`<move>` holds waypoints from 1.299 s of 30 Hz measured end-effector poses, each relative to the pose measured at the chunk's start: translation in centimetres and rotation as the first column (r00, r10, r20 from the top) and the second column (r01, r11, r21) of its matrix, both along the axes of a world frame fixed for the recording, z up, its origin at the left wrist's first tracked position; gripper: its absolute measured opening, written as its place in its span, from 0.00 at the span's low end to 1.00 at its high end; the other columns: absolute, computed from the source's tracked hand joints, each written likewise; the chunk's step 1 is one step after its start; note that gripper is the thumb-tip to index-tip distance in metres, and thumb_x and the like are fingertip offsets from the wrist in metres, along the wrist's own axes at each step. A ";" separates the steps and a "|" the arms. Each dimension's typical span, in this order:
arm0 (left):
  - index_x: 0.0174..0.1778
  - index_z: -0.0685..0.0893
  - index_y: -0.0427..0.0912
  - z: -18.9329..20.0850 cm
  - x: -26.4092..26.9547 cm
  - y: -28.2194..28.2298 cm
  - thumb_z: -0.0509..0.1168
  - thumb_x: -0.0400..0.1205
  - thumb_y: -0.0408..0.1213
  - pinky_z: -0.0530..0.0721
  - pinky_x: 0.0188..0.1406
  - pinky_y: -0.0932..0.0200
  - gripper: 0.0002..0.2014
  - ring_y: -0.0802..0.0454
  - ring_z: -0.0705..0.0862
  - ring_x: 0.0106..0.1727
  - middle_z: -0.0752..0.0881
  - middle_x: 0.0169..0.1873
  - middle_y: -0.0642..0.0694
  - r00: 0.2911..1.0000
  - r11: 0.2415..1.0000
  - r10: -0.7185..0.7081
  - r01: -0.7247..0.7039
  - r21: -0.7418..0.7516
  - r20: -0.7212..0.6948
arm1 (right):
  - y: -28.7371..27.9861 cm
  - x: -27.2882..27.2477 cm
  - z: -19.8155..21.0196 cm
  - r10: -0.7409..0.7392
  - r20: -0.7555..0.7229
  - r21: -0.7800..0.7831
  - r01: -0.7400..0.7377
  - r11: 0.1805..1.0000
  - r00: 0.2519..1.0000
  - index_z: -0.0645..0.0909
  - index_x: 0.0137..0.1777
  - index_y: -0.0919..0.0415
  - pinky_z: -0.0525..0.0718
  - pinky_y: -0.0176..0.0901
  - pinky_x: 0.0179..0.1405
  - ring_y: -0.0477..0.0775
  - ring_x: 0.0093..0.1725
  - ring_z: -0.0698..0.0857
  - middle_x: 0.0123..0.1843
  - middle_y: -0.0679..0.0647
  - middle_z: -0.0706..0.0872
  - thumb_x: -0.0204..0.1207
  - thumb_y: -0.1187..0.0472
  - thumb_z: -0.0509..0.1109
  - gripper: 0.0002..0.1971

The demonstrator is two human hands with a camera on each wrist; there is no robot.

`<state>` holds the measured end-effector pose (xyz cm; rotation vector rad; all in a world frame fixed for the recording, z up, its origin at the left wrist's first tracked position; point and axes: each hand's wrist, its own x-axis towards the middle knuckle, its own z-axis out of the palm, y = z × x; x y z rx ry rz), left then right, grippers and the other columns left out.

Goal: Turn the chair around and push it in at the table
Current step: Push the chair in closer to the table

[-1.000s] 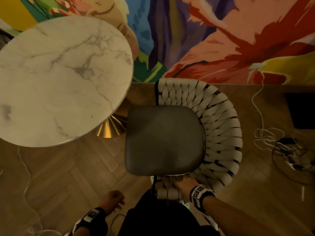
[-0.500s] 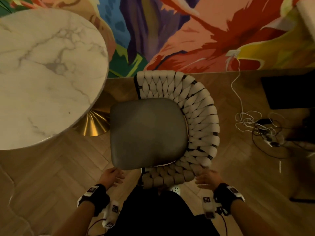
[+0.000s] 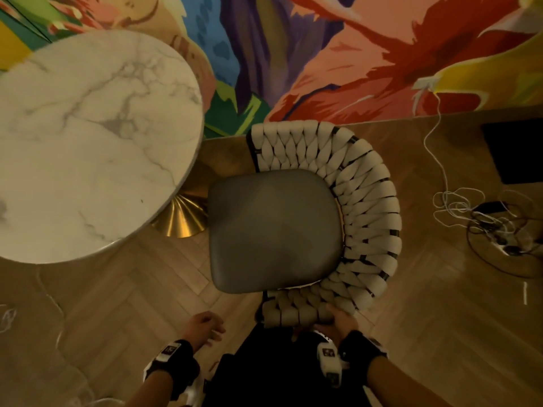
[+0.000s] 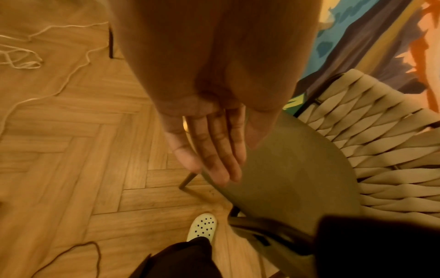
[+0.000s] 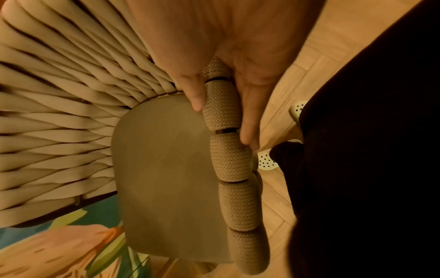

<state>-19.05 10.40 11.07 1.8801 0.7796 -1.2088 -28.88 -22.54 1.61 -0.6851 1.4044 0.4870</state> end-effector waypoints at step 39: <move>0.47 0.83 0.20 1.5 9.5 3.8 0.61 0.82 0.24 0.79 0.31 0.52 0.09 0.39 0.82 0.26 0.85 0.28 0.28 0.920 0.920 0.390 -0.386 0.070 -0.048 | -16.3 35.5 14.1 0.424 0.088 -0.359 -0.369 0.858 0.901 0.75 0.64 0.73 0.80 0.54 0.42 0.64 0.47 0.85 0.49 0.68 0.86 0.86 0.63 0.52 0.17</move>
